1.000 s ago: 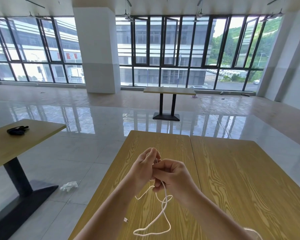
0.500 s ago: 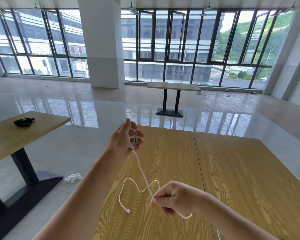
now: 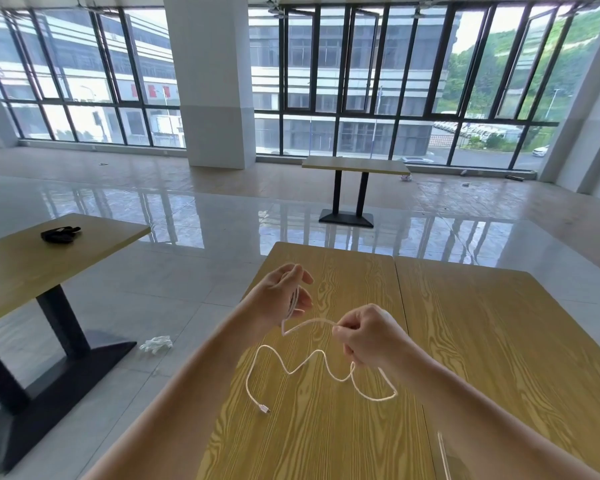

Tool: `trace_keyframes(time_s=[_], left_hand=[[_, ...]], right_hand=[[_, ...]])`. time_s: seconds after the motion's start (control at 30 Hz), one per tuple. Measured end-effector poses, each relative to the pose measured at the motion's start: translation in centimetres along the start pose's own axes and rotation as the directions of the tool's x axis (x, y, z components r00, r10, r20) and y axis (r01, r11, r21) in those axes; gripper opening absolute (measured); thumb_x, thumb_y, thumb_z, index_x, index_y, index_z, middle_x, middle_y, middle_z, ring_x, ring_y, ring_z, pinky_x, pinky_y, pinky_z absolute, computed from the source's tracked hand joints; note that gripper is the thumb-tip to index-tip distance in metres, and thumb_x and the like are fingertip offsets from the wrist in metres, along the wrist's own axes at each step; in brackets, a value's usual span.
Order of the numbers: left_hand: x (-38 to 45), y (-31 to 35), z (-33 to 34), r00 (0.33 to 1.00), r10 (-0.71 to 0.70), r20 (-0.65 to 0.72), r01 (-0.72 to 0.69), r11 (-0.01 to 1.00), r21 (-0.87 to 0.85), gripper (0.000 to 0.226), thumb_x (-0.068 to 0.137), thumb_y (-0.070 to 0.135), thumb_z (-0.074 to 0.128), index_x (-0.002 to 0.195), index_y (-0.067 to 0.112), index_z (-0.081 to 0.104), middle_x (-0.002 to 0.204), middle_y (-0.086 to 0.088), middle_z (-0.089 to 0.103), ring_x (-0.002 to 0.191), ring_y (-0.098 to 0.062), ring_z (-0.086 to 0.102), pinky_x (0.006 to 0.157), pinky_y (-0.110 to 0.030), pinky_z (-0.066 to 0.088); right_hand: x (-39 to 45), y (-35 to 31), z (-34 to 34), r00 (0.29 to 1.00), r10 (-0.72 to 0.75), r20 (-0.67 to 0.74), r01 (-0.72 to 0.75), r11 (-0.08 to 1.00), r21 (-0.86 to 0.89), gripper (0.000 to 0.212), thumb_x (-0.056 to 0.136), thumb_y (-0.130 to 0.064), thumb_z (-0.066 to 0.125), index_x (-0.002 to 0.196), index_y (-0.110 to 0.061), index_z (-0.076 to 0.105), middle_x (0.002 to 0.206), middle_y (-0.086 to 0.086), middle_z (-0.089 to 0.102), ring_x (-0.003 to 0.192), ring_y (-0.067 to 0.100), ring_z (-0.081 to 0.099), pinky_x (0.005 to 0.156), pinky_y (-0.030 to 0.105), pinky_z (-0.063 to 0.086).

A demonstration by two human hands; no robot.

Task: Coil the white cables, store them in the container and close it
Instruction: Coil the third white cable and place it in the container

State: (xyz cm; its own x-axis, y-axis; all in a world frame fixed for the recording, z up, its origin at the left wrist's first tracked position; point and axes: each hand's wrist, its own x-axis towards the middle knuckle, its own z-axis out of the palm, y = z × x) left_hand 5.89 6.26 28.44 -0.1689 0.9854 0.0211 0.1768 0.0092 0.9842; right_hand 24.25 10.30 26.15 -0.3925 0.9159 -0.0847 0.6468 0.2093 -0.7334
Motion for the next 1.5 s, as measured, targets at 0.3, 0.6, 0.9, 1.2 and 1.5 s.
trace_keyframes(time_s=[0.3,0.6,0.9,1.2,1.5], left_hand=[[-0.2,-0.9,0.7,1.0,-0.026,-0.017,0.024,0.992,-0.124,0.037,0.107,0.033,0.031,0.084,0.013,0.053,0.085,-0.005,0.074,0.082,-0.022,0.071,0.08,-0.043,0.056],[-0.6,-0.8,1.6,0.999,0.03,0.017,-0.024,0.953,-0.303,0.037,0.105,0.043,0.03,0.099,0.018,0.056,0.073,-0.011,0.061,0.059,-0.02,0.06,0.052,-0.032,0.047],[-0.6,-0.9,2.9,0.993,0.105,0.058,-0.081,0.945,-0.317,0.054,0.087,0.062,0.033,0.09,0.01,0.047,0.051,-0.006,0.053,0.045,-0.022,0.05,0.047,-0.03,0.039],[-0.3,-1.7,2.6,0.985,0.175,-0.005,-0.17,0.954,-0.248,0.047,0.089,0.059,0.043,0.077,0.014,0.049,0.067,-0.014,0.053,0.046,-0.023,0.05,0.045,-0.03,0.038],[-0.7,-2.0,3.0,0.989,0.117,-0.091,-0.136,0.96,-0.246,0.037,0.084,0.052,0.061,0.078,0.017,0.052,0.08,-0.013,0.059,0.061,-0.019,0.053,0.05,-0.03,0.043]], right_hand=[[-1.2,-2.4,-1.0,0.982,-0.143,0.12,0.03,0.757,0.653,0.023,0.099,-0.011,0.057,0.092,-0.014,0.078,0.062,0.006,0.061,0.05,0.015,0.054,0.05,0.03,0.051],[-1.7,-2.4,0.3,0.948,-0.295,0.123,0.092,0.619,0.78,0.027,0.098,-0.006,0.055,0.112,-0.013,0.076,0.063,0.007,0.059,0.051,0.015,0.051,0.045,0.028,0.045],[-1.6,-3.1,1.7,0.975,-0.208,-0.073,0.192,0.637,0.746,0.013,0.09,-0.004,0.07,0.078,-0.009,0.074,0.063,0.009,0.065,0.05,0.017,0.054,0.041,0.025,0.043],[-2.5,-3.1,1.8,0.961,-0.276,0.0,0.213,0.744,0.634,0.028,0.09,0.002,0.066,0.092,-0.022,0.081,0.072,0.004,0.07,0.061,0.014,0.06,0.053,0.027,0.049],[-2.3,-3.1,2.4,0.988,-0.112,-0.11,0.157,0.68,0.716,0.018,0.081,0.003,0.077,0.079,-0.004,0.061,0.062,0.009,0.069,0.053,0.016,0.066,0.049,0.025,0.054]])
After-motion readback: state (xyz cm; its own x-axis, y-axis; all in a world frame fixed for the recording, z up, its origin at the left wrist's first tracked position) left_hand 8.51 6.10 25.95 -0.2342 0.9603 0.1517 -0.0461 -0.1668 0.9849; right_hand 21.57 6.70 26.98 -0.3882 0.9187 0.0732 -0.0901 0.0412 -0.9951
